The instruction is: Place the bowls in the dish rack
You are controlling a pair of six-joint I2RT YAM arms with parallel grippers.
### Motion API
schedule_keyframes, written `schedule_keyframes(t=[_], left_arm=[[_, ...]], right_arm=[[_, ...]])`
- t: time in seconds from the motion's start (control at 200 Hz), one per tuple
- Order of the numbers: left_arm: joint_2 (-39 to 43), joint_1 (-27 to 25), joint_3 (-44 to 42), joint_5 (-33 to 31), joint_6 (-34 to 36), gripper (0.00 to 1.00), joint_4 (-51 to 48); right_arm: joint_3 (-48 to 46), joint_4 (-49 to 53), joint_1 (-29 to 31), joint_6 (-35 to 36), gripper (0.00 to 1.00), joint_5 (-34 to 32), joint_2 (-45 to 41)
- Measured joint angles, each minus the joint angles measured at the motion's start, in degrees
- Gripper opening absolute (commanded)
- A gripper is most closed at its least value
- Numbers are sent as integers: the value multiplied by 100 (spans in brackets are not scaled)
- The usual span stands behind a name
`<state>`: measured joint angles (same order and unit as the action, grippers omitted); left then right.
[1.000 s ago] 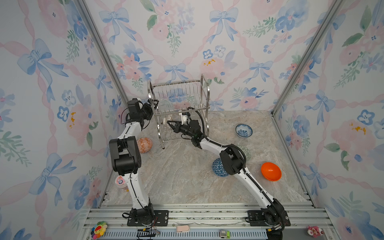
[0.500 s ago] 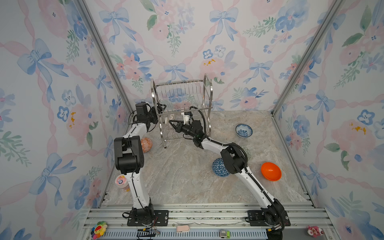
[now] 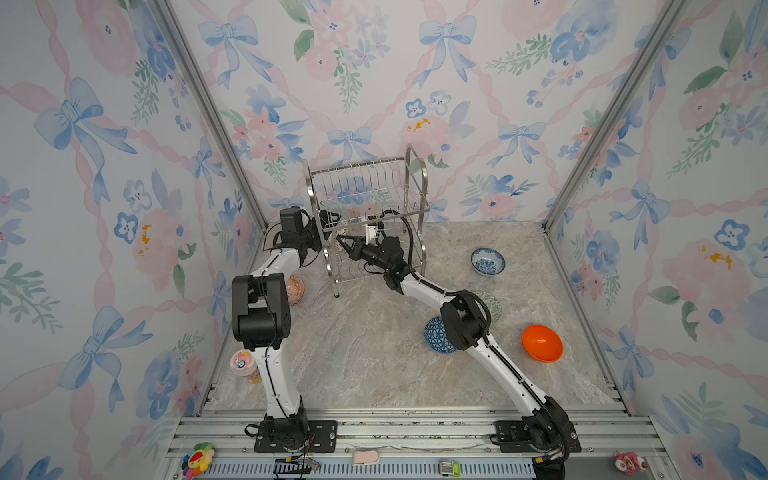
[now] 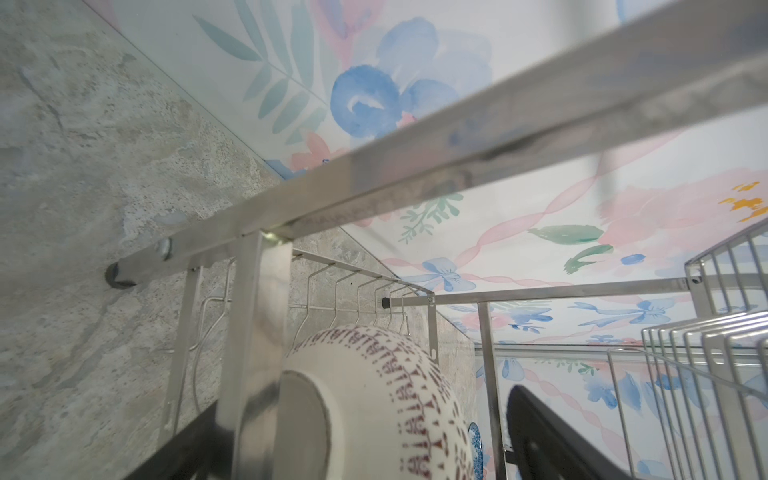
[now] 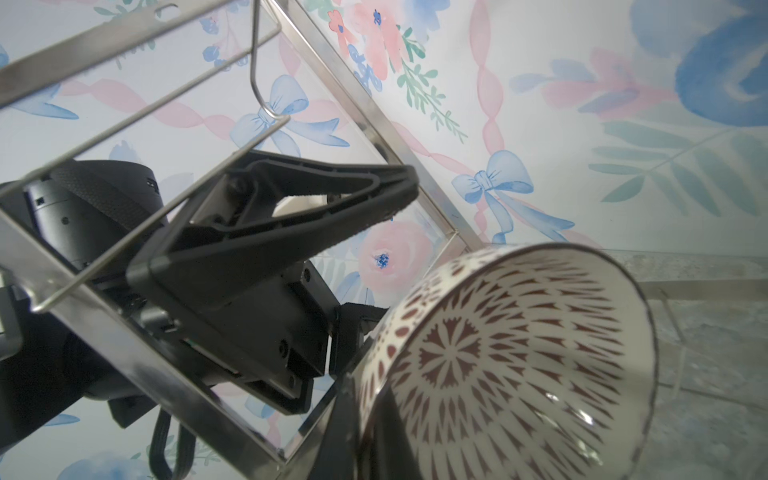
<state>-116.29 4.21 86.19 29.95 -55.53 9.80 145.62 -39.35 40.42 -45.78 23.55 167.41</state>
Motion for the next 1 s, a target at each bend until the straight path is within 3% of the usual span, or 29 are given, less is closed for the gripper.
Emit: schedule_keyframes(t=[0.655,0.835,1.0], left_arm=[[660,612,-564,31,0,98,33],[490,752,-197,-31,-4,98,4],[-160,807,824,0,-28,98,-118]], right_arm=[[826,623,31,299,0,-179,393],[870,721,55,343,0,-195,411],[874,750,61,339,0,-192,411]])
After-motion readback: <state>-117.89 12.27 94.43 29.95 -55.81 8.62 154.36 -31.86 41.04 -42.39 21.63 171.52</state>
